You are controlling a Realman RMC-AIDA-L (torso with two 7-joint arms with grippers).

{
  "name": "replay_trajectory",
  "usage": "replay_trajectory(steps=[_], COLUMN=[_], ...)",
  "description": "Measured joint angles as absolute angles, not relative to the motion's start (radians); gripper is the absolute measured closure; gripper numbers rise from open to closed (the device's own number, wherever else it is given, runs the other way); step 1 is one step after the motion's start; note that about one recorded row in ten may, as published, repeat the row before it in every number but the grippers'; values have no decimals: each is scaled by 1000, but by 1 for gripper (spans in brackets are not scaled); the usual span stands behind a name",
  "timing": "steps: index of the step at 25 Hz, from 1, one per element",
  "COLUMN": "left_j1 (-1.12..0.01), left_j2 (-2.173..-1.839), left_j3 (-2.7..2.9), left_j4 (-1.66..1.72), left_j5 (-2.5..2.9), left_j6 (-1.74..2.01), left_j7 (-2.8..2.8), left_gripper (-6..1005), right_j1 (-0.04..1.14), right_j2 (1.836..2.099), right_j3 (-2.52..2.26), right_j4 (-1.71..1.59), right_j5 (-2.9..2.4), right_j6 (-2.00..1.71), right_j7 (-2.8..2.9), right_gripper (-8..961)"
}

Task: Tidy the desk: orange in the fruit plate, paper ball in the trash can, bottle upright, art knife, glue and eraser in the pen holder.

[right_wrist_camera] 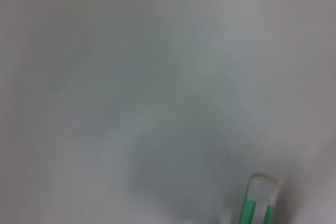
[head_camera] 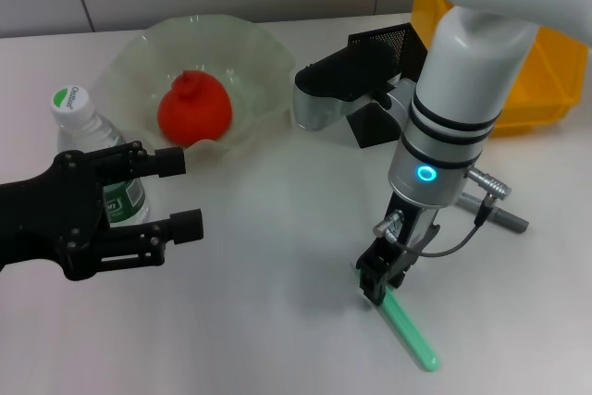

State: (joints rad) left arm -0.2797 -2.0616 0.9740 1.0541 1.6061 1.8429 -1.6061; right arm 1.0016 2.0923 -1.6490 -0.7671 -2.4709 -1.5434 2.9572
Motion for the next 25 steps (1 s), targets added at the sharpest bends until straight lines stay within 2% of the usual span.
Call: replay_trajectory(steps=[20, 25], left_j1=[-278, -278], left_j2=[-2062, -2062], left_j3=[974, 974], left_j4=[1041, 1041], left_j5=[1606, 1604], left_j6=[1844, 1844], left_j7=[-1606, -1606], left_gripper=[212, 212], right_j1=[1008, 1007], right_j2=[2092, 2092], right_j3=[-1675, -1676], right_j4=[-760, -761], right_j5=[-2471, -2471], right_j6=[-1542, -1542], right_j7=[2957, 2958], right_gripper=[656, 715])
